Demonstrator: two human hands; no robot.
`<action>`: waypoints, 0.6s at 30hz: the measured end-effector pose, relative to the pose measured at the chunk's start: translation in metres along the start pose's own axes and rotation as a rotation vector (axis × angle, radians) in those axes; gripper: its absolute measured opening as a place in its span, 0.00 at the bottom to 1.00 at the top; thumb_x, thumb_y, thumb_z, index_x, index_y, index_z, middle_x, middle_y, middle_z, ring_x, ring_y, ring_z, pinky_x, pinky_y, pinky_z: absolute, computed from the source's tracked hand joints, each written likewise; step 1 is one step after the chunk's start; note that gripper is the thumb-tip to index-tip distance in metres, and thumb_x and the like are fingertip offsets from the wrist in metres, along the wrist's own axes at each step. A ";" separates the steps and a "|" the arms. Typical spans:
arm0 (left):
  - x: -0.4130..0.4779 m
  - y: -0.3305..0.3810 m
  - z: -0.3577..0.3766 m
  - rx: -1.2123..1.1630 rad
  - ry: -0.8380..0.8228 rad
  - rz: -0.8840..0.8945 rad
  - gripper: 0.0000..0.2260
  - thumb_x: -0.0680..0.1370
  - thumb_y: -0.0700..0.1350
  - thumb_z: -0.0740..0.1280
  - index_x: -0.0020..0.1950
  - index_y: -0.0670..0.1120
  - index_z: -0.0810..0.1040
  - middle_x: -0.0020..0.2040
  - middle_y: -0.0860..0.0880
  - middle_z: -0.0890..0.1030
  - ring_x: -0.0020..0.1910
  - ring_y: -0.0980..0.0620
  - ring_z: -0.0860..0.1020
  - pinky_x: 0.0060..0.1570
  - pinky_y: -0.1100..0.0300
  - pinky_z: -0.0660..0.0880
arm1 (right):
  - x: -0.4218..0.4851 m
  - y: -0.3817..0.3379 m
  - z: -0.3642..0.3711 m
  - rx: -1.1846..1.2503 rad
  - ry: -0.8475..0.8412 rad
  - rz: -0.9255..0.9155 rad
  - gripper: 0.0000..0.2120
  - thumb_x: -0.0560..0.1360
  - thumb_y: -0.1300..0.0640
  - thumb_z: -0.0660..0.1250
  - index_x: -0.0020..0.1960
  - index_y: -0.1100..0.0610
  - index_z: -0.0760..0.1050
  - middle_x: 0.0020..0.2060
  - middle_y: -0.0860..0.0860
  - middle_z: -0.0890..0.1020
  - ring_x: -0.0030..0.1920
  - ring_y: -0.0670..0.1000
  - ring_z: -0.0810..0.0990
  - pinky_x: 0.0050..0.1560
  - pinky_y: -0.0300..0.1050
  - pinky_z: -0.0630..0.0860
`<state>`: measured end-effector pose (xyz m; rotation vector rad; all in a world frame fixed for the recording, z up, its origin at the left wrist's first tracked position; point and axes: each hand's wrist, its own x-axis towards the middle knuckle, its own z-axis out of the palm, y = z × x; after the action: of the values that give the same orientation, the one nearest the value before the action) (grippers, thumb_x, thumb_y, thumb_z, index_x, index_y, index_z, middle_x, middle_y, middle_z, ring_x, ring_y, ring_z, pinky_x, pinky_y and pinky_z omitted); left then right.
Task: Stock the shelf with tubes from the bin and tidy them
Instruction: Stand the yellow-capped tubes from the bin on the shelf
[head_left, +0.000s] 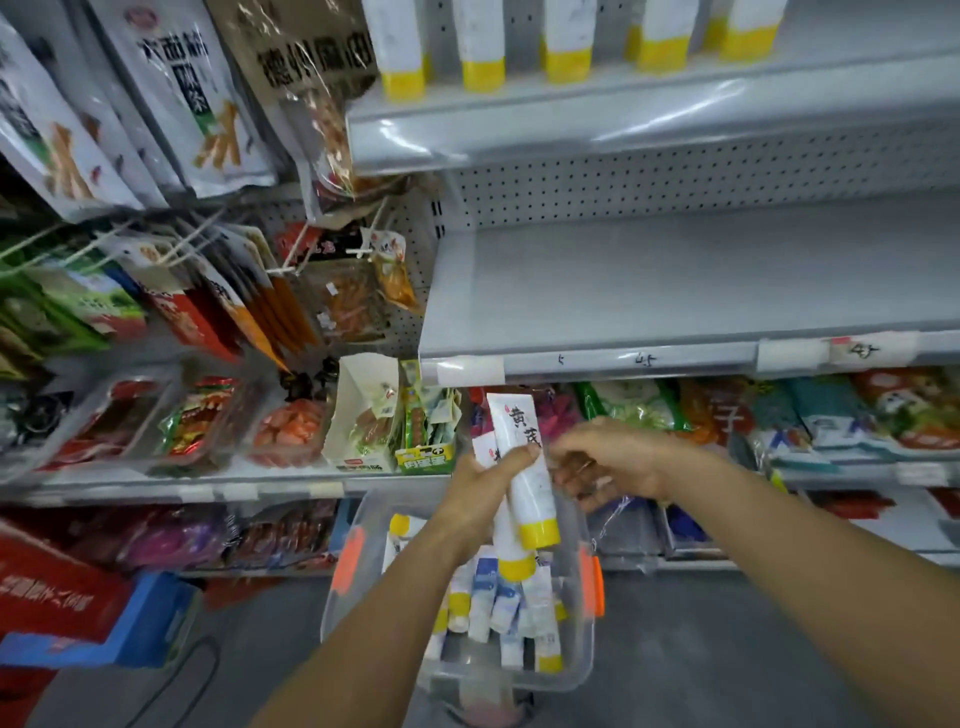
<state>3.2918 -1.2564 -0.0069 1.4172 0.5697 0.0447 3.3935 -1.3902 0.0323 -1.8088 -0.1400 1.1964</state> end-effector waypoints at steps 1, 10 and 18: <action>0.000 0.011 0.006 -0.047 0.021 0.001 0.06 0.75 0.44 0.71 0.51 0.46 0.80 0.45 0.46 0.85 0.43 0.49 0.83 0.42 0.57 0.79 | -0.011 -0.001 -0.006 -0.042 -0.049 -0.036 0.05 0.76 0.58 0.66 0.43 0.58 0.75 0.40 0.57 0.80 0.37 0.52 0.79 0.47 0.51 0.80; -0.010 0.100 0.095 0.017 -0.040 0.206 0.06 0.78 0.44 0.68 0.51 0.44 0.81 0.47 0.45 0.86 0.46 0.46 0.84 0.43 0.56 0.81 | -0.076 -0.023 -0.089 -0.145 -0.134 -0.312 0.20 0.70 0.62 0.71 0.60 0.67 0.76 0.50 0.62 0.82 0.47 0.57 0.79 0.46 0.48 0.77; -0.015 0.172 0.203 0.114 0.018 0.465 0.05 0.79 0.47 0.66 0.52 0.48 0.80 0.44 0.54 0.85 0.42 0.56 0.84 0.37 0.66 0.77 | -0.145 -0.054 -0.191 -0.318 0.091 -0.581 0.11 0.71 0.61 0.73 0.53 0.55 0.77 0.47 0.58 0.84 0.40 0.52 0.79 0.38 0.45 0.73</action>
<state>3.4117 -1.4171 0.1682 1.6380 0.2501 0.4015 3.4858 -1.5584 0.1858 -1.8994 -0.7833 0.7017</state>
